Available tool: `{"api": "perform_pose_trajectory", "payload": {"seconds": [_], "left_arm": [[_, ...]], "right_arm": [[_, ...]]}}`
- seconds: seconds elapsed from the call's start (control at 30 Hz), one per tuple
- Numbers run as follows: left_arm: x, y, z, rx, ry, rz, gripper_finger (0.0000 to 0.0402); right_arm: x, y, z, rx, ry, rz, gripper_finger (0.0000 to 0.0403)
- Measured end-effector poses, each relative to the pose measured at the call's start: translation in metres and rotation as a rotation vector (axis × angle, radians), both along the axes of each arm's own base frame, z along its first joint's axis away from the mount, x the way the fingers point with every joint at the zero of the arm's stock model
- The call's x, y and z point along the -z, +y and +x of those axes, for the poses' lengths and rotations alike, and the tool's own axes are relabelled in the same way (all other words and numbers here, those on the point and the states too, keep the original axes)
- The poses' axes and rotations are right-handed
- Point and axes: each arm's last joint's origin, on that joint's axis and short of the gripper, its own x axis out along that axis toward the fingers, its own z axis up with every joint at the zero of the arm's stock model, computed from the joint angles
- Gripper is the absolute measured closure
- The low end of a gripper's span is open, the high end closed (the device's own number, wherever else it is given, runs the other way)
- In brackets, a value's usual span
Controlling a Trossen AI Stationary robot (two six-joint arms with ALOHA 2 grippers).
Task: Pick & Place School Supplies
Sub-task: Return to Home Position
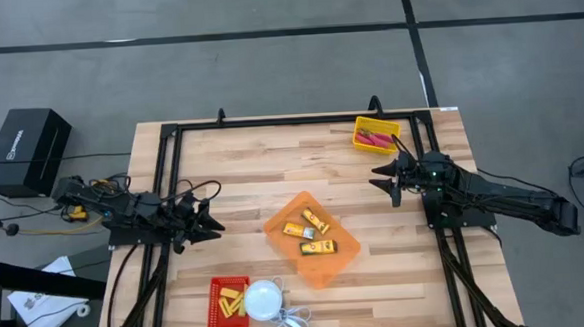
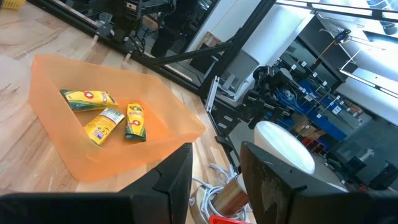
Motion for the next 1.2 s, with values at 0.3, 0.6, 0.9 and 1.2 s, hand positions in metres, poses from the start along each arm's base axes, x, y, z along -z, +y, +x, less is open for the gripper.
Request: {"api": "perform_pose_trajectory", "payload": {"seconds": [0.3,0.6,0.9,1.2], "left_arm": [[0.0,0.0,0.0,0.0,0.0,0.0,0.0271],[0.0,0.0,0.0,0.0,0.0,0.0,0.0271],[0.0,0.0,0.0,0.0,0.0,0.0,0.0271],[0.0,0.0,0.0,0.0,0.0,0.0,0.0271]], "right_arm": [[0.0,0.0,0.0,0.0,0.0,0.0,0.021],[0.0,0.0,0.0,0.0,0.0,0.0,0.0209],[0.0,0.0,0.0,0.0,0.0,0.0,0.0209],[0.0,0.0,0.0,0.0,0.0,0.0,0.0208]]}}
